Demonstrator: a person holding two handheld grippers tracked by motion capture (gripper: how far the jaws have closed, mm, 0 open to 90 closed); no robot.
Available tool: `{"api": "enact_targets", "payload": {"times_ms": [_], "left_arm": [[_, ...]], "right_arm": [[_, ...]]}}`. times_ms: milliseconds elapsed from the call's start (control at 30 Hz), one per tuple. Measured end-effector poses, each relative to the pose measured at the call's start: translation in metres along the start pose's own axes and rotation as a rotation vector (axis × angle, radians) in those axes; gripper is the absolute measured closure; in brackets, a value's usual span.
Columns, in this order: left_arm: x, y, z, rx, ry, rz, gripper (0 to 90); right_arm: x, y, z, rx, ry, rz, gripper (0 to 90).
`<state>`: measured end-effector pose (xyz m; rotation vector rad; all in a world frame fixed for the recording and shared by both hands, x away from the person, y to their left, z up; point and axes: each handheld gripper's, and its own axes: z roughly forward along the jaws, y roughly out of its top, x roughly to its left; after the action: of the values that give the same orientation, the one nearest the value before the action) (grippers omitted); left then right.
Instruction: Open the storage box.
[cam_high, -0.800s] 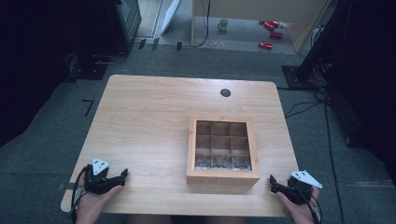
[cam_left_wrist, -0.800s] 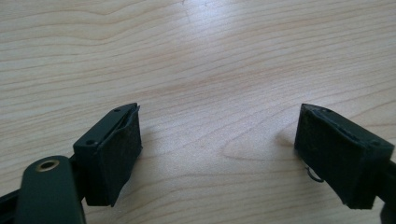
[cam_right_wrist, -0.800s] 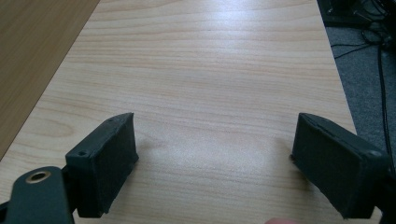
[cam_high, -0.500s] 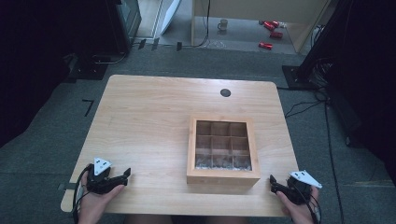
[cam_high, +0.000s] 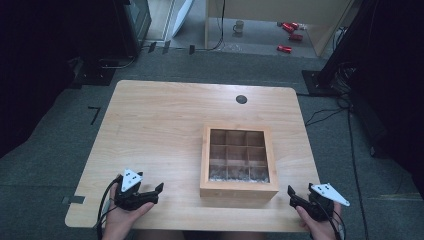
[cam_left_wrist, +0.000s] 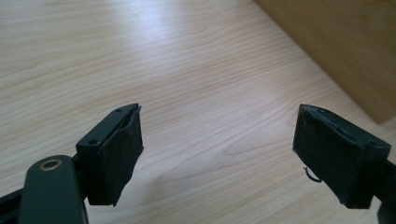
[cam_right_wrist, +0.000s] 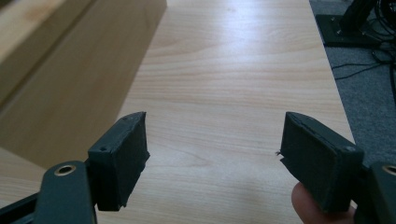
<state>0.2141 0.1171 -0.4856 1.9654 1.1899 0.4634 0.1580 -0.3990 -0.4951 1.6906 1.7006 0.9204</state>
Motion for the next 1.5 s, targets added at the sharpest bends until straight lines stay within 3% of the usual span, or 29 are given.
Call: {"api": "enact_targets", "payload": {"times_ms": [467,800,1067,1200,1367,1500], "left_arm": [[-0.035,0.004,0.007,-0.001,-0.113,0.04,16.9],[-0.071,0.002,0.019,0.016,-0.21,0.098,20.7],[-0.087,0.003,0.027,0.019,-0.26,0.115,24.6],[-0.092,0.005,0.032,0.006,-0.282,0.122,37.3],[-0.094,0.012,0.034,-0.022,-0.312,0.114,45.0],[-0.096,0.016,0.038,-0.013,-0.327,0.112,53.4]], "right_arm": [[0.01,0.009,-0.015,-0.036,0.044,-0.009,23.4],[0.017,0.007,-0.016,-0.028,0.07,-0.039,23.4],[0.018,0.002,-0.016,-0.018,0.077,-0.057,23.4],[0.019,-0.003,-0.016,-0.012,0.103,-0.058,23.4],[0.021,-0.009,-0.015,-0.007,0.126,-0.052,23.6],[0.028,-0.014,-0.013,0.005,0.148,-0.07,23.7]]}}
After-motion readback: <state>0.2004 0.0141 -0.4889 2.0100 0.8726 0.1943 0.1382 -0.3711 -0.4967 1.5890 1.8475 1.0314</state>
